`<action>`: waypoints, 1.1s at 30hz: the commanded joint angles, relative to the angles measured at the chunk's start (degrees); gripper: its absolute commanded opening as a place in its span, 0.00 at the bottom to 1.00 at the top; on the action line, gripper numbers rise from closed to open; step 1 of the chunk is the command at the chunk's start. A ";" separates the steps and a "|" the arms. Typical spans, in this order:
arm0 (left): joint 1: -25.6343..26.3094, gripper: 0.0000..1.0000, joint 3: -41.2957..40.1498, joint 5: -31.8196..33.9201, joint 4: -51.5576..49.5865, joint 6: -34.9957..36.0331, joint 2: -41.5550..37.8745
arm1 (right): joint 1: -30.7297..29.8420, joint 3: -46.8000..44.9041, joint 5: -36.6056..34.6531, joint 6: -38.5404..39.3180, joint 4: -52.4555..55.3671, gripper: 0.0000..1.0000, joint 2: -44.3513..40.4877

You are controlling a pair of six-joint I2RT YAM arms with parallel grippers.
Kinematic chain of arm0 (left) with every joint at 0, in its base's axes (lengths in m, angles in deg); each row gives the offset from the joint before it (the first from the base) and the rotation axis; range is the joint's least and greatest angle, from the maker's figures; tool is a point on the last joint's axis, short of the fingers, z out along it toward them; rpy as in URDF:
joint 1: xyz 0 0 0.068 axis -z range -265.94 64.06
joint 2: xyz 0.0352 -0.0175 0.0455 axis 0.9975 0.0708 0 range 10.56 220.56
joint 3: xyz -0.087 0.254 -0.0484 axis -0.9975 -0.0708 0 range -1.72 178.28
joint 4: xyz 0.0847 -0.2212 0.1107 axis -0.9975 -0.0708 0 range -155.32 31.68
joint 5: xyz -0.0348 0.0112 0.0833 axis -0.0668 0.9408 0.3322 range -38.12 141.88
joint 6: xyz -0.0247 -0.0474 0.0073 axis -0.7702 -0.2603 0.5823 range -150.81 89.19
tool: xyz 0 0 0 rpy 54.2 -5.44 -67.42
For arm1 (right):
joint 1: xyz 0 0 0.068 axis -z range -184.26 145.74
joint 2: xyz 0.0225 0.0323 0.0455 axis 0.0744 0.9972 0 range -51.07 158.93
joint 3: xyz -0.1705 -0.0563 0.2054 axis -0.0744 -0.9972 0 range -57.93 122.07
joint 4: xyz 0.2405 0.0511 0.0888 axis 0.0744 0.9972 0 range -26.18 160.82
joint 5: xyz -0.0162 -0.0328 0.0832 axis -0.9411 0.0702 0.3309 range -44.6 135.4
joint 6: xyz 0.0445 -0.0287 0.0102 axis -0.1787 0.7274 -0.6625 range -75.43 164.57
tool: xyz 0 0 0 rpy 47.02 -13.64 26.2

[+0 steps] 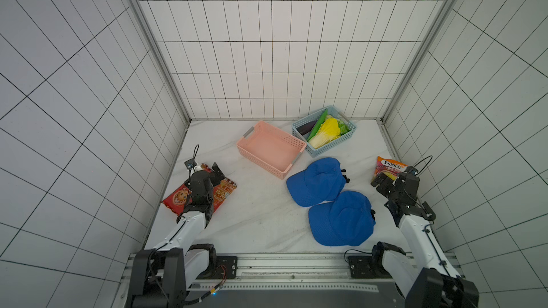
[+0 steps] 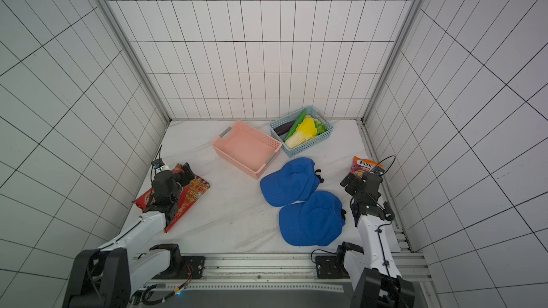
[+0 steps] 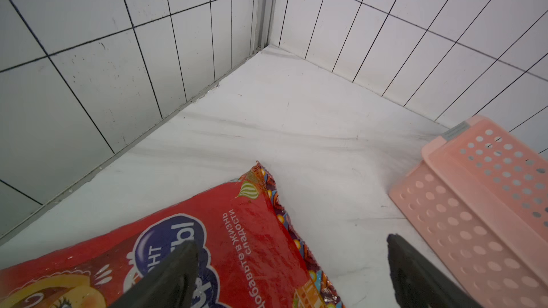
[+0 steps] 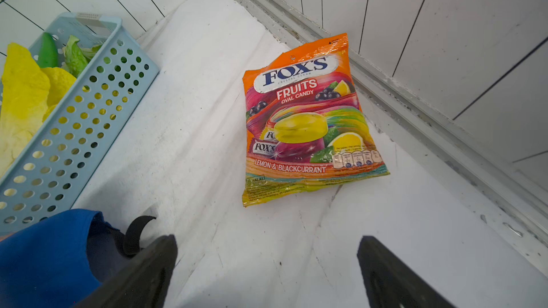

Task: Turn the baseball cap inside out
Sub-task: Reset both arms

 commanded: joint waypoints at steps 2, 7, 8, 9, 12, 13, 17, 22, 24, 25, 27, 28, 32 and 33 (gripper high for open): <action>1.30 0.98 -3.02 -1.88 31.26 10.54 9.91 | -0.67 -6.30 1.29 7.28 -18.27 0.99 -1.30; 2.38 0.98 1.10 -3.43 45.45 14.38 28.54 | -4.77 -8.19 1.24 11.97 -26.47 0.99 4.38; 2.66 0.98 2.13 -2.43 38.93 13.65 25.50 | -5.70 -7.93 1.08 13.29 -29.44 0.99 6.68; 2.53 0.98 4.83 -0.68 26.23 11.95 22.17 | -6.54 -7.64 0.93 14.21 -31.44 0.99 8.82; 3.12 0.98 9.05 6.71 24.31 10.16 25.34 | -7.36 -4.46 2.01 15.42 -38.59 0.99 18.38; 3.74 0.98 8.70 8.07 25.70 10.48 25.87 | -7.49 -2.98 2.58 15.82 -41.10 0.99 21.90; 3.69 0.98 9.51 8.02 21.20 9.59 24.28 | -8.25 3.45 6.03 20.67 -41.37 0.99 32.18; 3.52 0.98 9.77 7.58 20.59 9.55 24.21 | -7.79 4.80 6.98 20.34 -43.39 0.99 37.38; 3.52 0.98 9.78 7.50 20.77 9.53 24.40 | -6.77 5.03 8.48 19.70 -43.66 0.99 37.82; 3.54 0.98 9.87 7.50 20.71 9.54 24.35 | -6.91 5.59 8.20 19.80 -41.44 0.99 37.18; 3.58 0.98 9.87 7.50 20.53 9.54 24.40 | -6.90 4.90 8.08 19.68 -44.56 0.99 38.25; 3.47 0.99 10.06 7.42 20.38 9.50 24.53 | -6.93 5.53 8.01 19.78 -41.68 0.99 37.47; 2.79 0.98 10.64 6.08 19.16 9.15 24.67 | -6.94 5.43 8.19 19.83 -42.31 0.99 37.63; 2.77 0.98 10.68 6.05 19.21 9.13 24.68 | -6.90 5.29 8.20 19.85 -42.87 0.99 37.83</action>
